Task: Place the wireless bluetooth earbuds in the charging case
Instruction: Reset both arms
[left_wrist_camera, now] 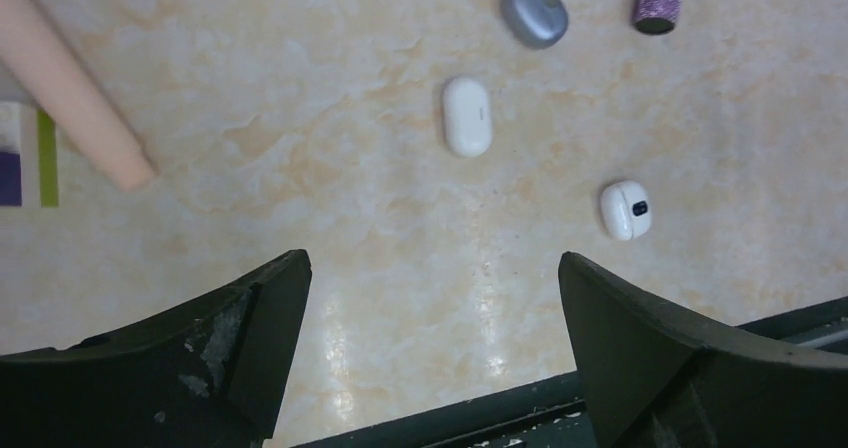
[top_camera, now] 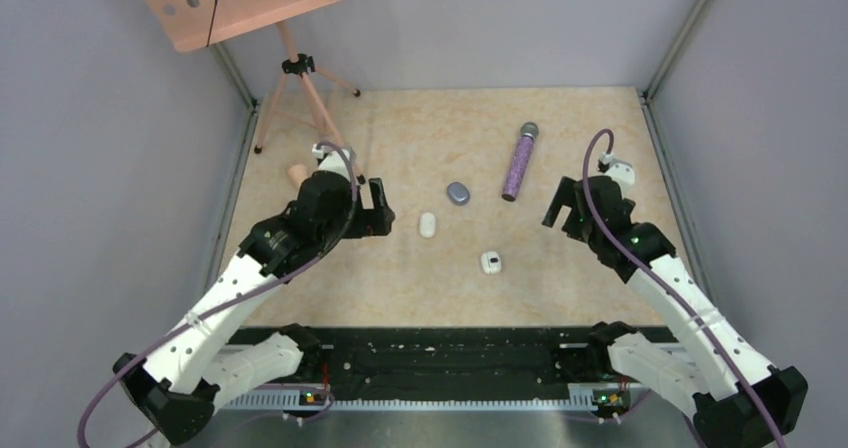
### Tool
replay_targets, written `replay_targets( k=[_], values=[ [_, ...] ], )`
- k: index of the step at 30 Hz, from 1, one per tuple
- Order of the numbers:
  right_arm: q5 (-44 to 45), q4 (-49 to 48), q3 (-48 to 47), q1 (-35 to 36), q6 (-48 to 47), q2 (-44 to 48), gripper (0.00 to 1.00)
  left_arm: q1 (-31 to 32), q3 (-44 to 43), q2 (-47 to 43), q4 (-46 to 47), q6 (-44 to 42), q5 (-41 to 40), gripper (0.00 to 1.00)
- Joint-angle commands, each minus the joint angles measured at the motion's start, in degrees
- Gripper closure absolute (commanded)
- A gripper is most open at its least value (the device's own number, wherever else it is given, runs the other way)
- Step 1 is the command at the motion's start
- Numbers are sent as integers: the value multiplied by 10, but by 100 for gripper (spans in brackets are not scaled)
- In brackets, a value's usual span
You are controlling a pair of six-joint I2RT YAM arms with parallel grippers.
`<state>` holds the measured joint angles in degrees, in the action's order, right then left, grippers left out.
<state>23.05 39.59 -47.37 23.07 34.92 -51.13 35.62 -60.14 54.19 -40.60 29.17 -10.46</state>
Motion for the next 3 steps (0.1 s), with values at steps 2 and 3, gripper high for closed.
replay_targets(
  k=[2, 3],
  values=[
    [20, -1, -20, -4, 3, 19, 1, -1, 19, -13, 3, 46, -69, 1],
    [22, 0, -21, -4, 2, 22, 1, -1, 18, -12, 2, 47, -76, 1]
  ],
)
